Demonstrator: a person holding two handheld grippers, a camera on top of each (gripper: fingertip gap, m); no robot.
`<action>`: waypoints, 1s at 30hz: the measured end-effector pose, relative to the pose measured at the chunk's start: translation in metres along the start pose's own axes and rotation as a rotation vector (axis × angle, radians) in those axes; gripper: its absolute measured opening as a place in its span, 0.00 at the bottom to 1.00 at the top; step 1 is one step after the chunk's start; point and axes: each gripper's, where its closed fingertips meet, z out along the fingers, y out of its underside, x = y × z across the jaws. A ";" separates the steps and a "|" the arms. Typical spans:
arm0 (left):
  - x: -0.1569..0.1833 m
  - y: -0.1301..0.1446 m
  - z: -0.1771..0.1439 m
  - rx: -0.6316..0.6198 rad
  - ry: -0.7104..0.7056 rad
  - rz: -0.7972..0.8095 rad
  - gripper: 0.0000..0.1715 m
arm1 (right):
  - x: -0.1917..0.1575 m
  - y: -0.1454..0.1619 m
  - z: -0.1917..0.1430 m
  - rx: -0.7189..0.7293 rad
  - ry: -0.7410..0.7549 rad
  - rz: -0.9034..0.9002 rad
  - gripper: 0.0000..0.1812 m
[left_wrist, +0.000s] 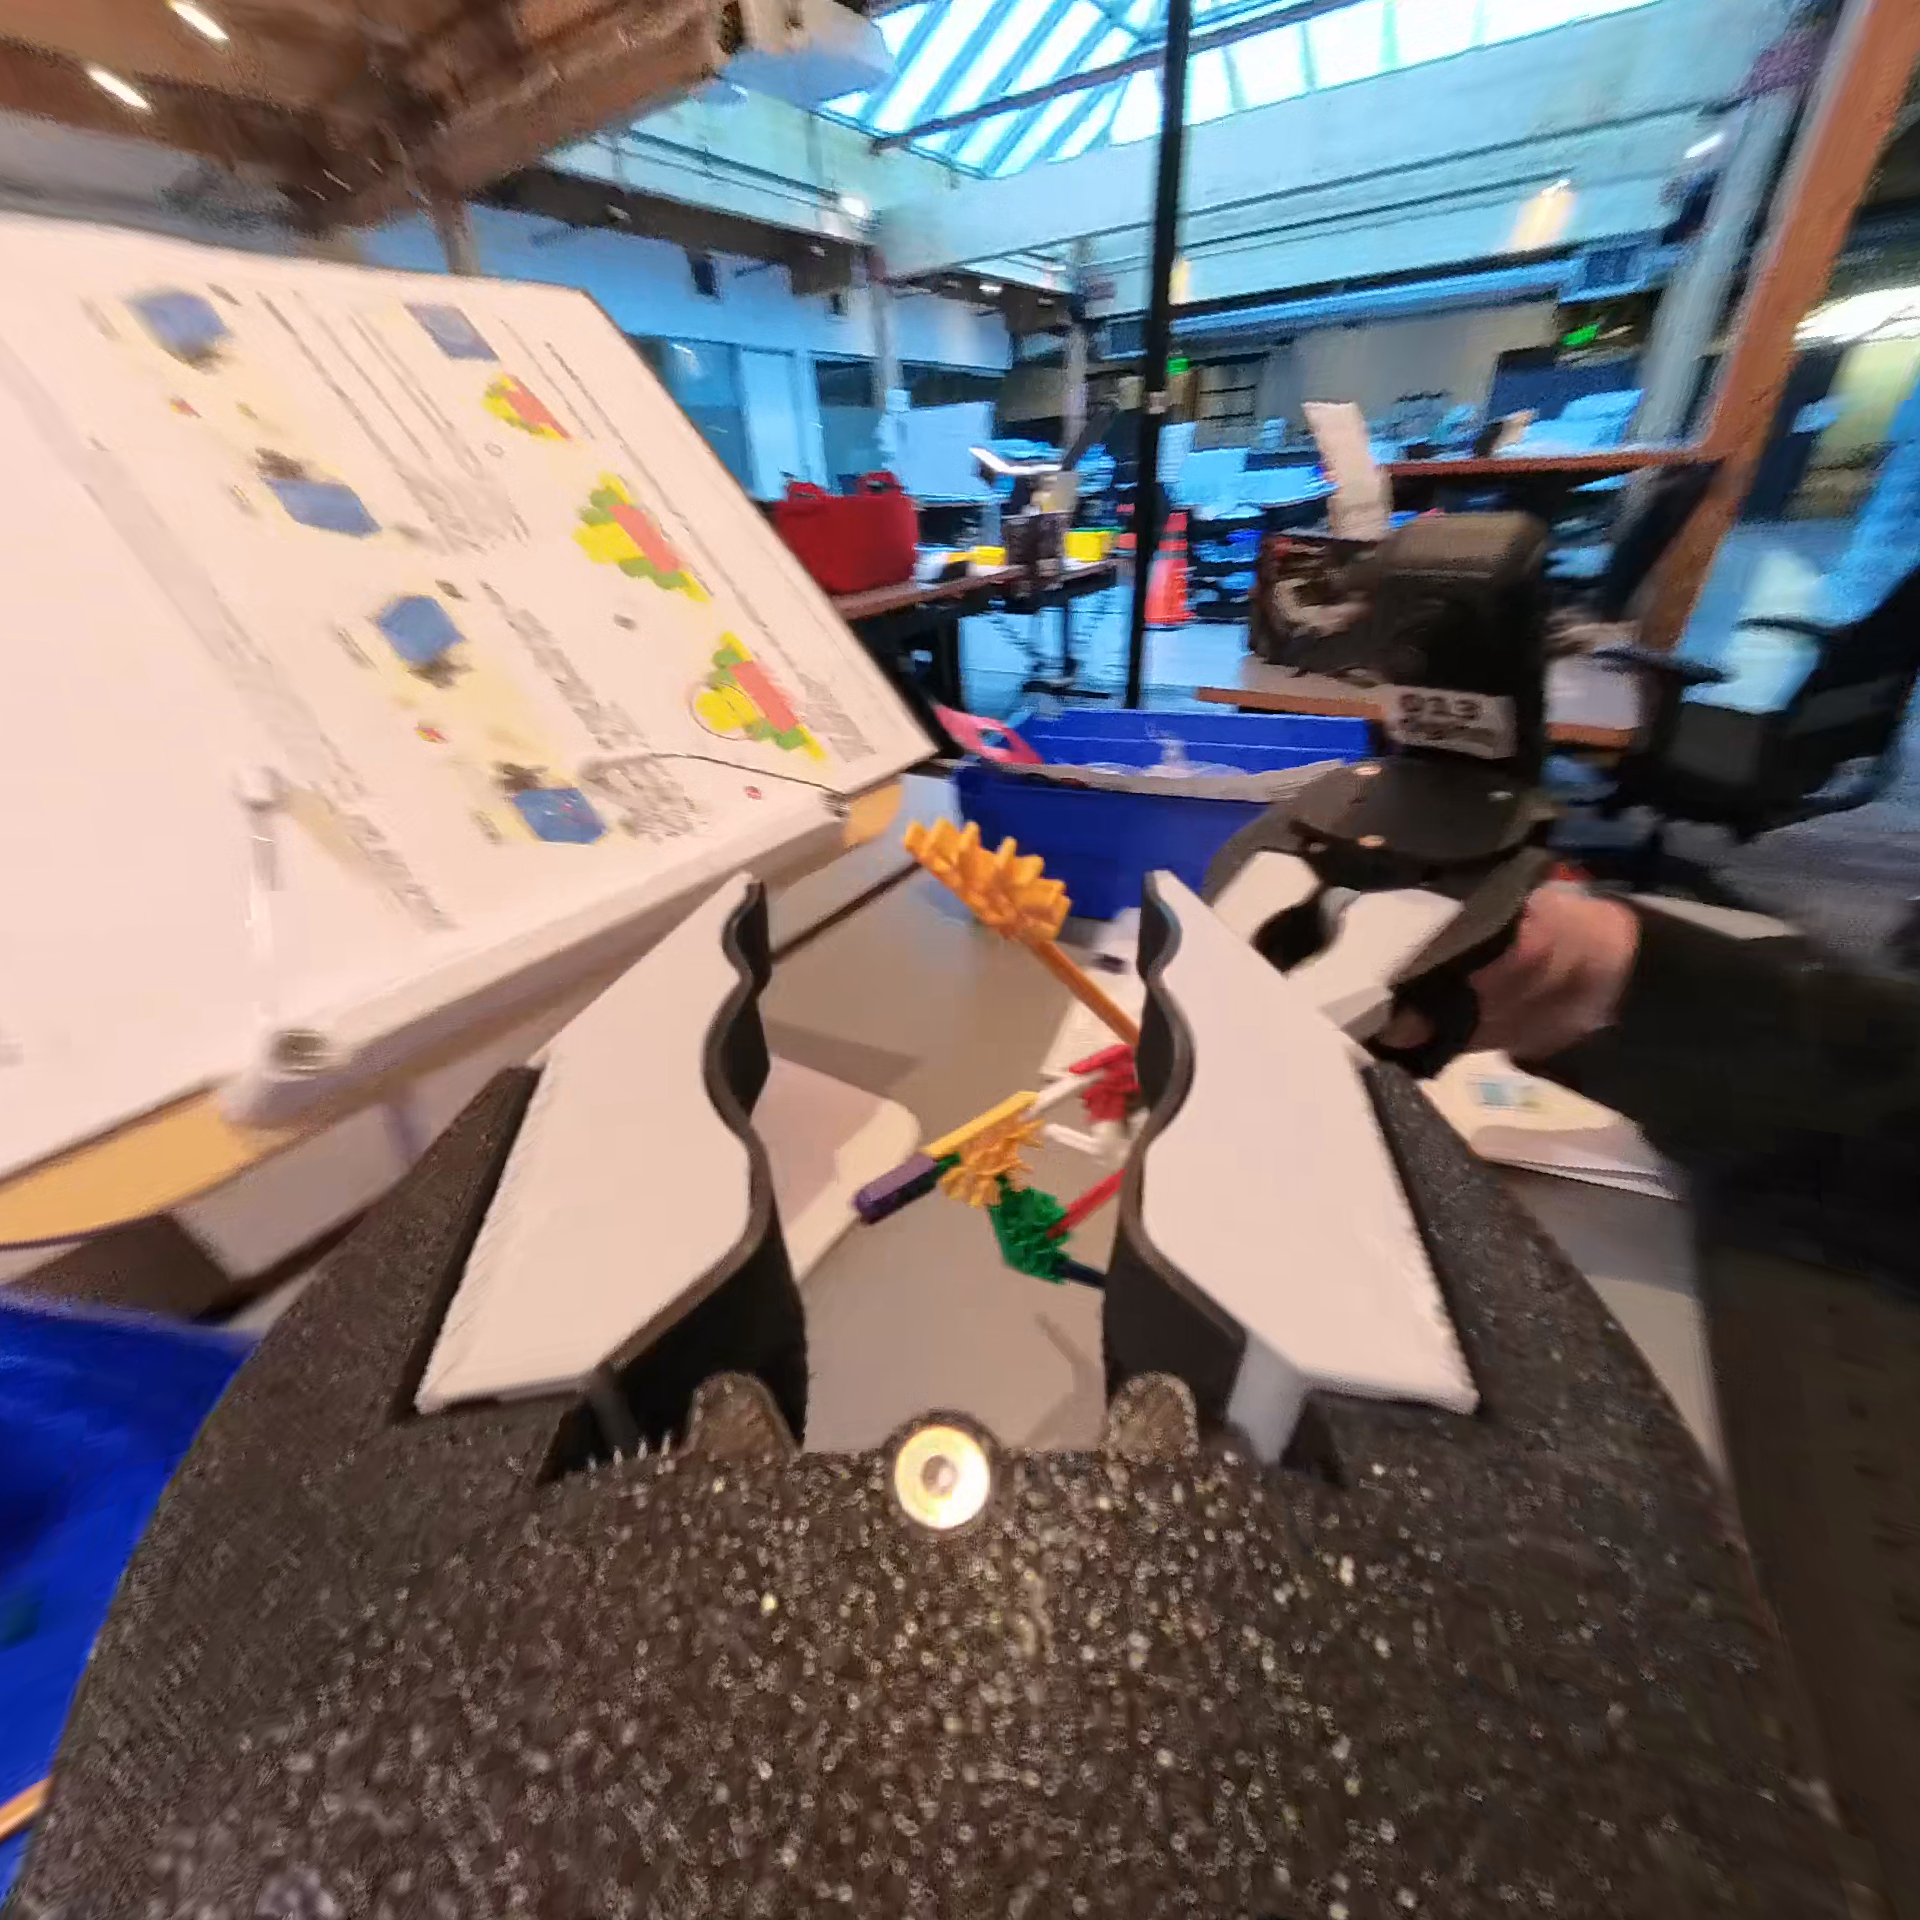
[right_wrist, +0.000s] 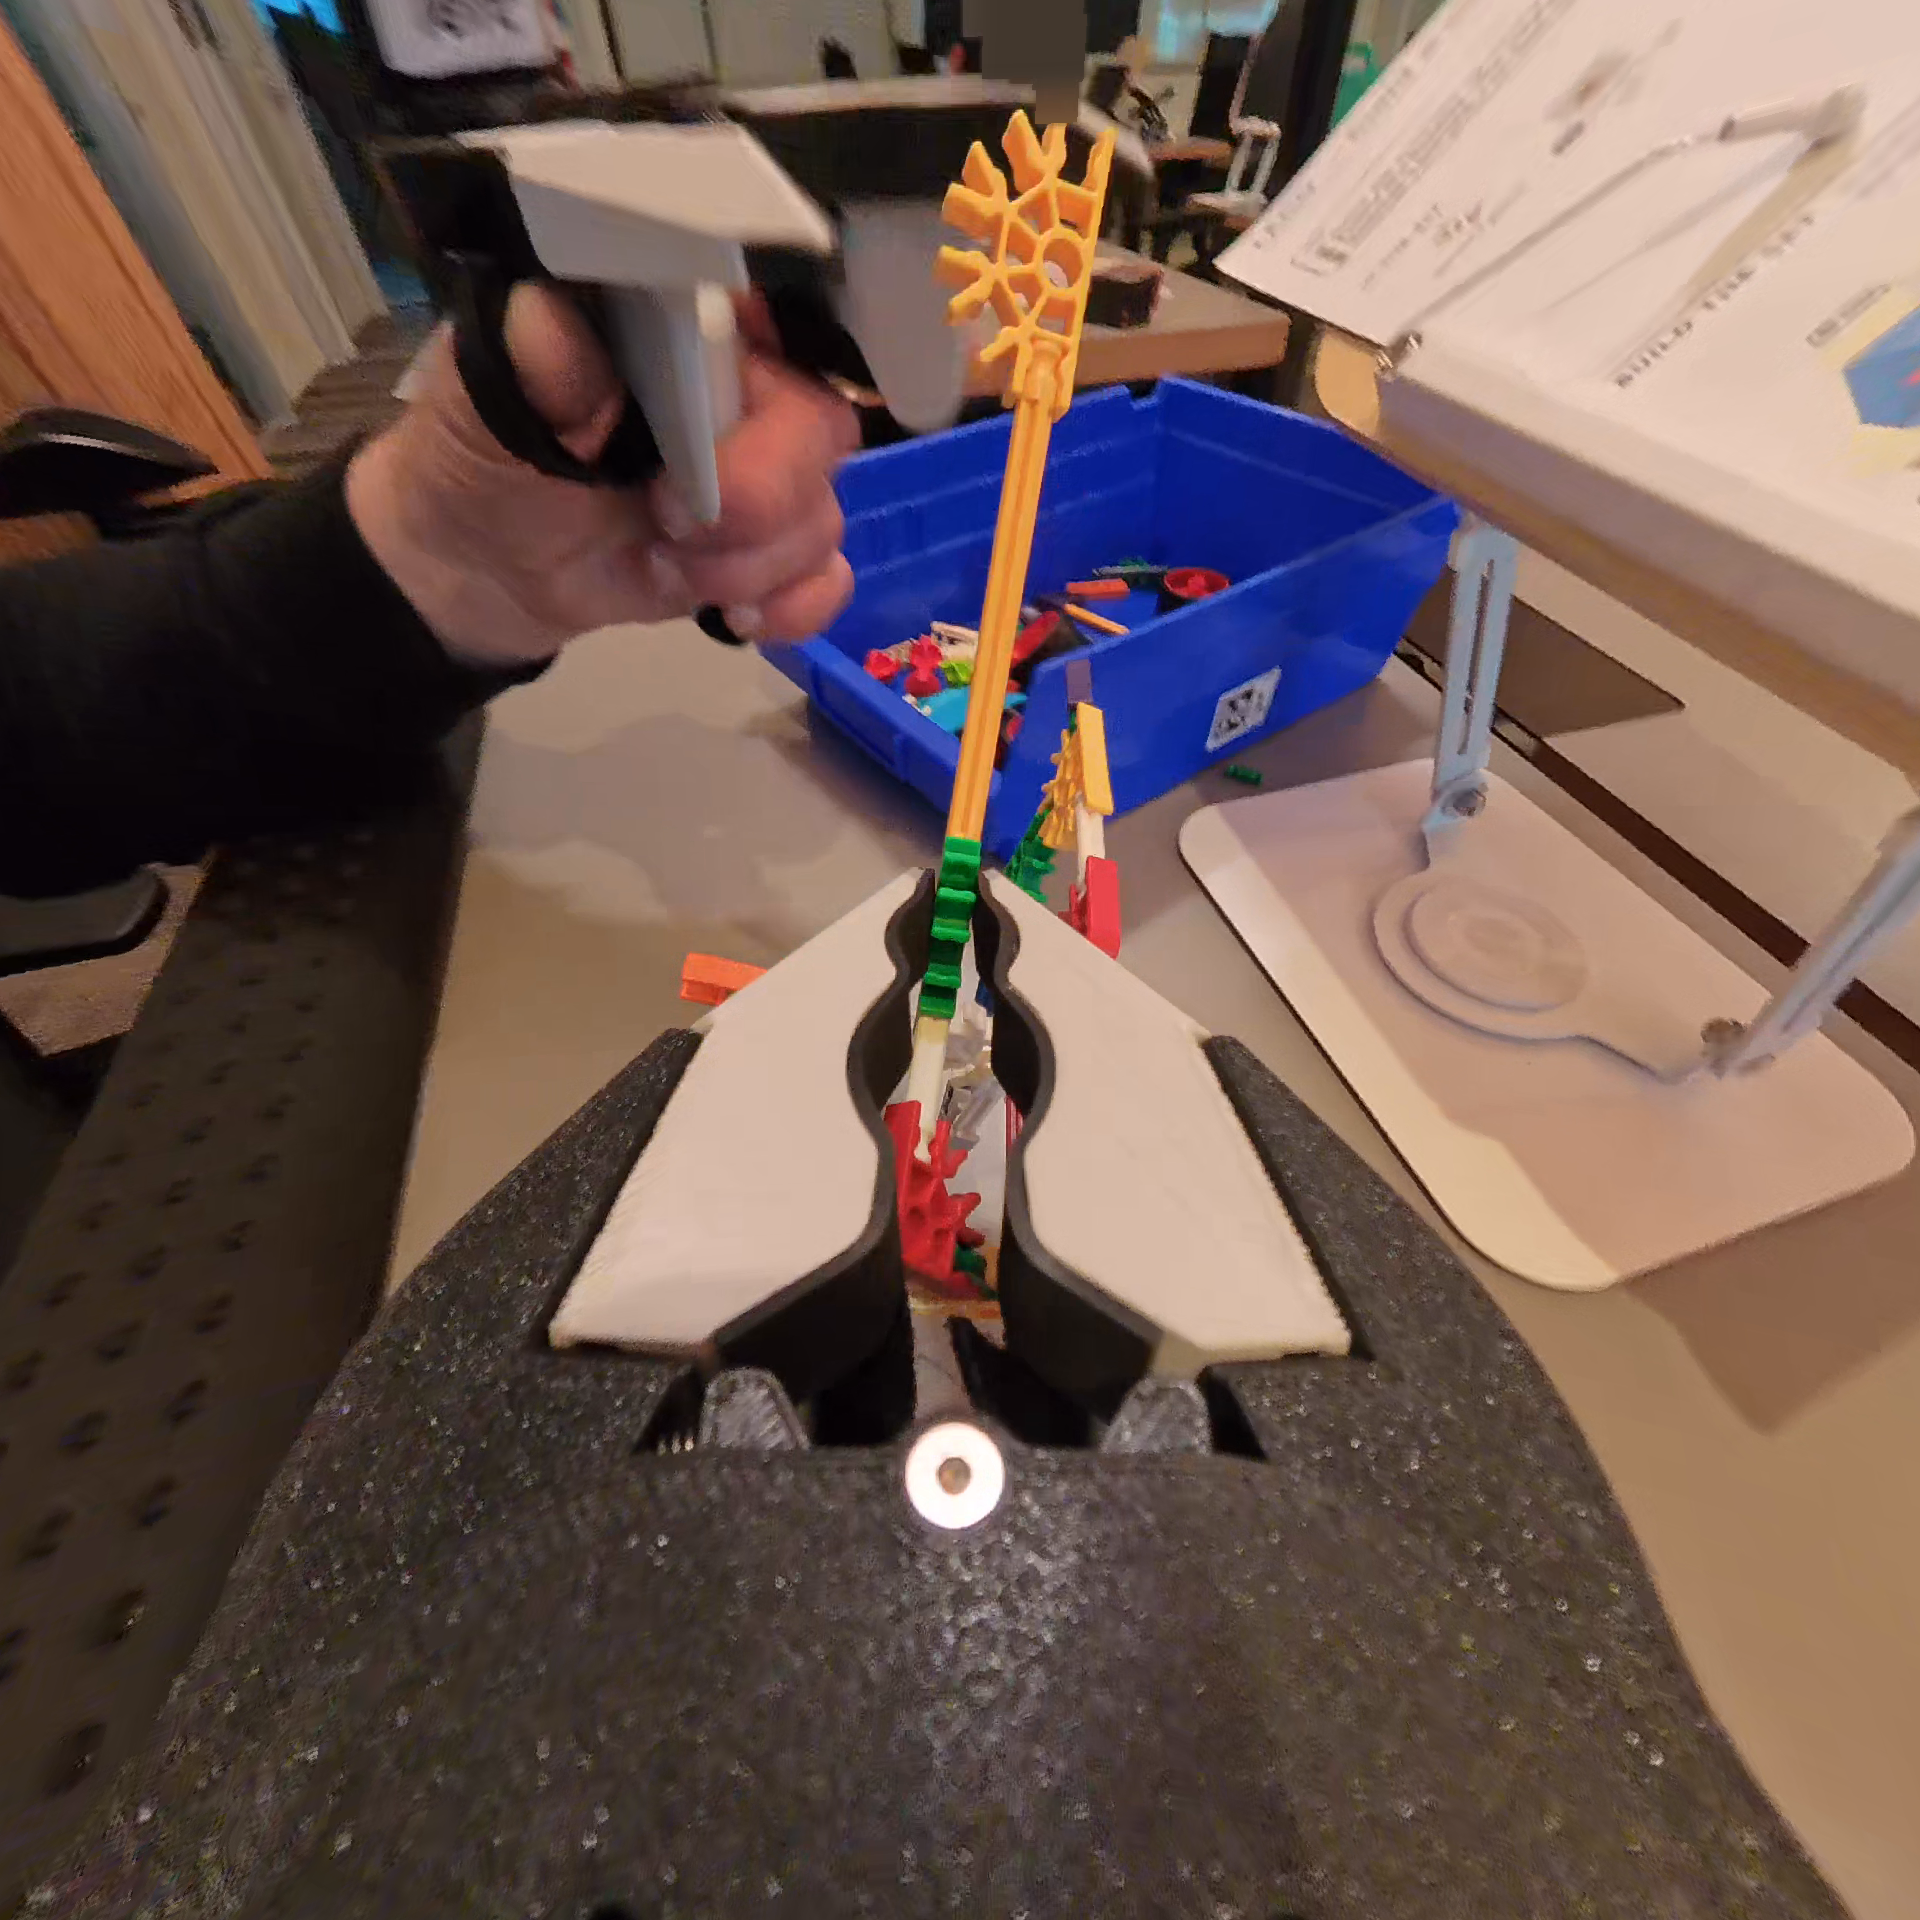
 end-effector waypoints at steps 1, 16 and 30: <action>0.012 0.008 0.006 -0.031 0.076 -0.049 0.41 | -0.005 -0.003 0.000 0.023 -0.023 -0.012 0.02; 0.061 0.004 0.028 0.033 -0.158 0.768 0.03 | -0.008 -0.028 0.009 0.093 0.022 0.147 0.02; 0.059 0.021 0.039 -0.047 -0.086 0.623 0.00 | -0.010 0.046 0.023 -0.352 0.102 -0.091 0.11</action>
